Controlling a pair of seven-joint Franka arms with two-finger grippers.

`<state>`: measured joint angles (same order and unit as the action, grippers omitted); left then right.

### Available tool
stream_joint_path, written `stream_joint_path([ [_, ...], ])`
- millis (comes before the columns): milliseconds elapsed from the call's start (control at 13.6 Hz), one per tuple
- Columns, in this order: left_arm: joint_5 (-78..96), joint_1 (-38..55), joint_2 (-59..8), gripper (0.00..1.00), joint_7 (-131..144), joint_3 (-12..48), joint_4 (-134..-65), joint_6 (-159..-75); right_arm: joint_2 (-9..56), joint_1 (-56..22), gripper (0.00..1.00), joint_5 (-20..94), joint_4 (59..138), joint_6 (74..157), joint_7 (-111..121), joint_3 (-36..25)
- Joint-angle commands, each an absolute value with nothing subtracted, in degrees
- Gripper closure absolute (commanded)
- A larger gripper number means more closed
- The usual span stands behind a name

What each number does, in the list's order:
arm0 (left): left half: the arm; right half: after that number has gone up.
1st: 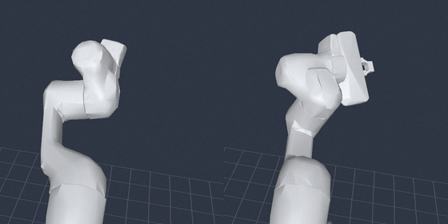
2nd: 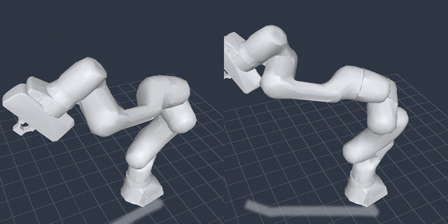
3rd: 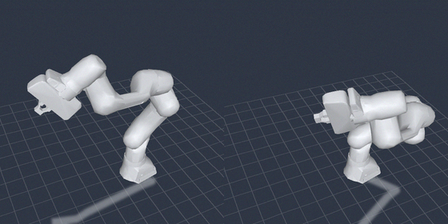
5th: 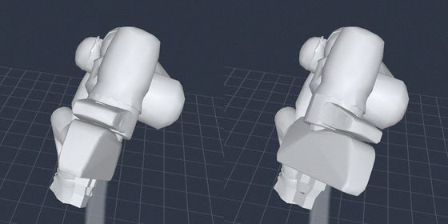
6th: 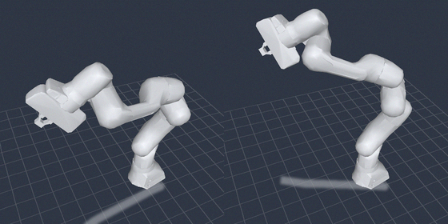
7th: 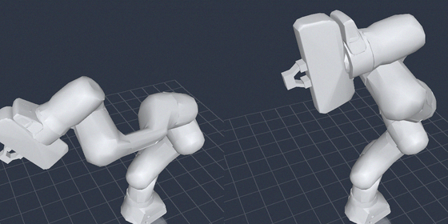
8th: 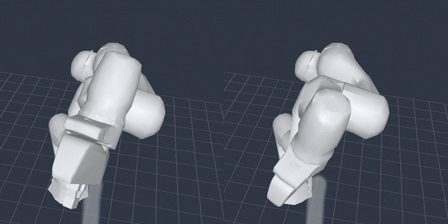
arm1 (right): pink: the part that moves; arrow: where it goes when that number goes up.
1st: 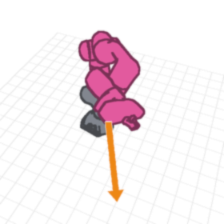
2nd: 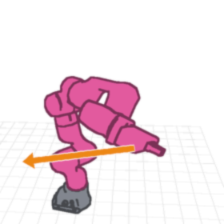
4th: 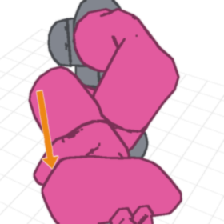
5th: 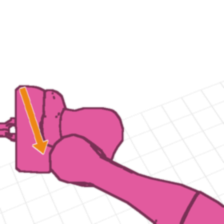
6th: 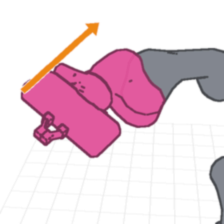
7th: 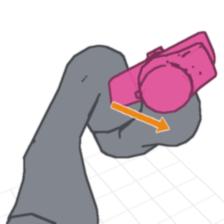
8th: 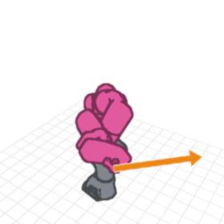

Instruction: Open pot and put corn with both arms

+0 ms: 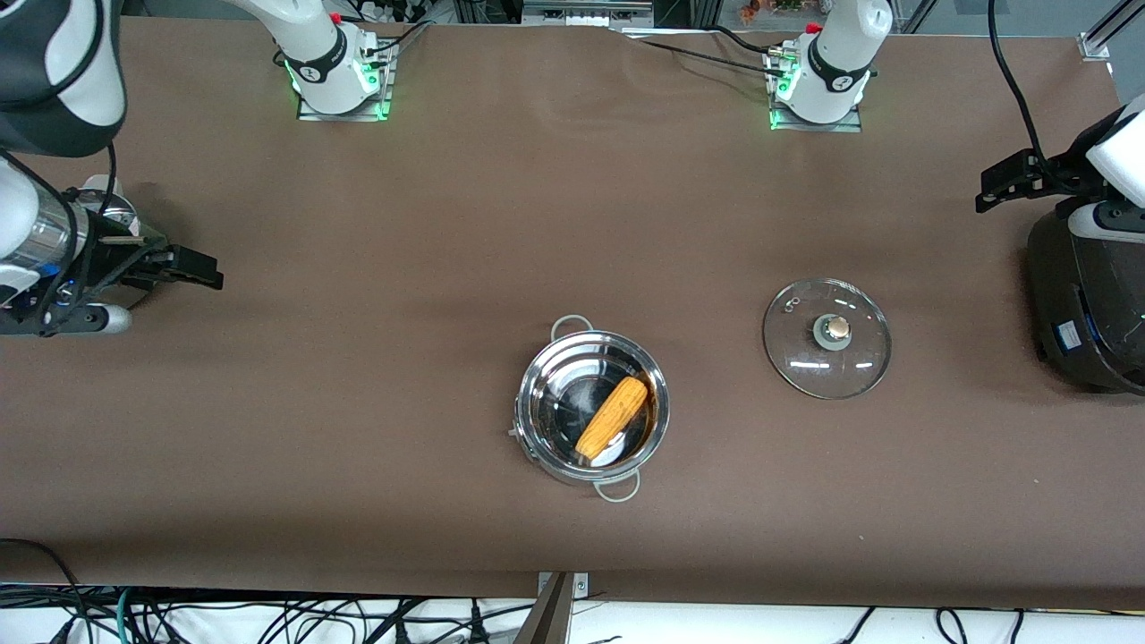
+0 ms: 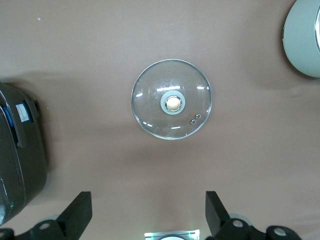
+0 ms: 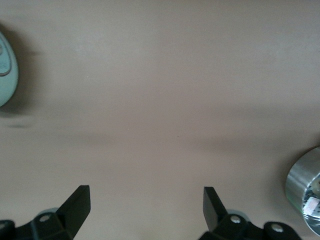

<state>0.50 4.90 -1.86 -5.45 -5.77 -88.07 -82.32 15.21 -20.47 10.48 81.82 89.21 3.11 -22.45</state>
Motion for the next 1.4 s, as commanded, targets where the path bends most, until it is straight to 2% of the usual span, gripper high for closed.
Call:
stream_joint_path([
  [0, -1.0, 4.1, 0.3, 0.0, -4.7, -5.4, -89.8, -82.2, 9.3, -11.8, 0.0, 4.4, 84.7, 87.2, 3.8, -12.2],
  [147, -1.0, 4.1, 0.3, 0.0, -4.7, -5.3, -89.8, -81.4, 8.0, -7.8, 0.0, 2.5, 85.7, 87.6, 3.4, -8.4],
  [442, -1.2, 3.9, 0.1, 0.0, -4.9, -5.5, -88.9, -81.4, -1.0, -5.5, 0.0, 1.9, 98.6, 91.2, 3.0, -7.8],
  [663, -0.8, 3.4, -0.9, 0.0, -4.7, -5.7, -87.5, -81.4, -1.5, -3.3, 0.0, -0.3, 98.7, 91.5, 3.0, -4.1],
  [1325, -0.7, 3.2, -1.5, 0.0, -4.8, -5.7, -86.8, -81.9, -1.1, -3.0, 0.0, -0.5, 98.4, 91.2, 3.1, -4.0],
])
